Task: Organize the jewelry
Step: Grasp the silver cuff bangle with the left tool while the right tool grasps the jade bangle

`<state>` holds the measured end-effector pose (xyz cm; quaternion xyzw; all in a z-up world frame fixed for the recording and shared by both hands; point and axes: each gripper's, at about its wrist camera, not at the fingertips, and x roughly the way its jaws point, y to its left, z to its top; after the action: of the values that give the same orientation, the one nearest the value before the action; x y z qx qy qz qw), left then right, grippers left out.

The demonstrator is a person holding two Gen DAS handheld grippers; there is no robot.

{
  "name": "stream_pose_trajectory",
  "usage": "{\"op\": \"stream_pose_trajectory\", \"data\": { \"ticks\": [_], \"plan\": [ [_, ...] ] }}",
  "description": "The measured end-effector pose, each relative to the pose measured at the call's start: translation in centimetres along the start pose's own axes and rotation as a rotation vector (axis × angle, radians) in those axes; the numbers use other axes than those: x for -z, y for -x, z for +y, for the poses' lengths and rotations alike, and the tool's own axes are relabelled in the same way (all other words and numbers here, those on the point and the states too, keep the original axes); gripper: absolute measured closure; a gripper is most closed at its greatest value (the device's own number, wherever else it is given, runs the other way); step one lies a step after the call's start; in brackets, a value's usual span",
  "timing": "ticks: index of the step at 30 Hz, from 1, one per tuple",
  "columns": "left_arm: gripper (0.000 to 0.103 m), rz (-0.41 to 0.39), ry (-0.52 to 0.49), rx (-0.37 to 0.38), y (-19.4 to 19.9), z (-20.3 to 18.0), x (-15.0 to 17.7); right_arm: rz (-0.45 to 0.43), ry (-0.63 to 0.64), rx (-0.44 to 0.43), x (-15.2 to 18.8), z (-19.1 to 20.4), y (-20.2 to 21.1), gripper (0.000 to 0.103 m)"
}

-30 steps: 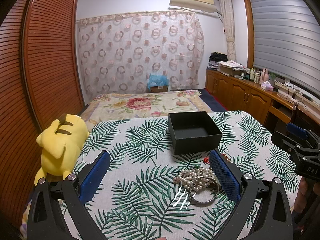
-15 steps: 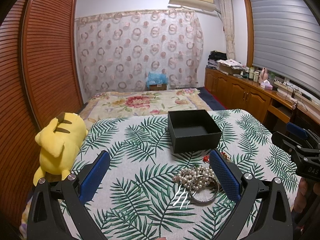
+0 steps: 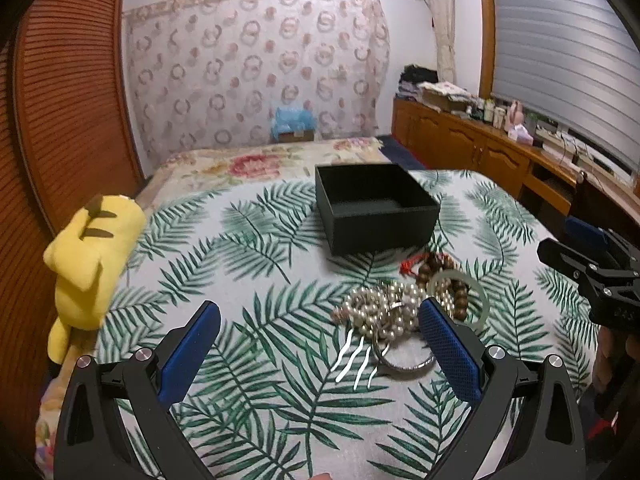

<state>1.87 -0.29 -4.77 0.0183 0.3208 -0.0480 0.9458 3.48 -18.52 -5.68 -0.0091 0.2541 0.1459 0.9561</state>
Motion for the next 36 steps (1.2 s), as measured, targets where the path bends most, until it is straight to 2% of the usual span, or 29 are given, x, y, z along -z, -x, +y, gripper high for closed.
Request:
{"op": "stream_pose_trajectory", "data": {
  "ticks": [11, 20, 24, 28, 32, 34, 36],
  "plan": [
    [0.007, 0.073, -0.041, 0.068, -2.7, -1.4, 1.6, 0.136, 0.016, -0.076, 2.8, -0.5, -3.3, 0.003],
    [0.009, 0.125, -0.093, 0.140, -4.0, -3.2, 2.4, 0.165, 0.008, -0.083, 3.7, -1.0, -3.6, 0.003],
    [0.018, 0.163, -0.140, 0.163, -5.0, -4.3, 2.6, 0.161, 0.012, -0.081, 3.8, -0.9, -3.5, 0.003],
    [0.022, 0.172, -0.197, 0.175, -5.4, -5.5, 2.7, 0.159, 0.012, -0.082, 3.8, -0.9, -3.4, 0.003],
    [0.030, 0.185, -0.250, 0.158, -6.0, -6.5, 2.7, 0.161, 0.008, -0.085, 3.9, -0.9, -3.4, 0.003],
    [0.031, 0.193, -0.264, 0.149, -6.3, -6.7, 2.8, 0.162, 0.007, -0.086, 3.8, -0.9, -3.3, 0.003],
    [0.042, 0.196, -0.266, 0.138, -6.5, -6.6, 2.8, 0.163, 0.006, -0.087, 3.8, -0.9, -3.3, 0.003]
  ]
}}
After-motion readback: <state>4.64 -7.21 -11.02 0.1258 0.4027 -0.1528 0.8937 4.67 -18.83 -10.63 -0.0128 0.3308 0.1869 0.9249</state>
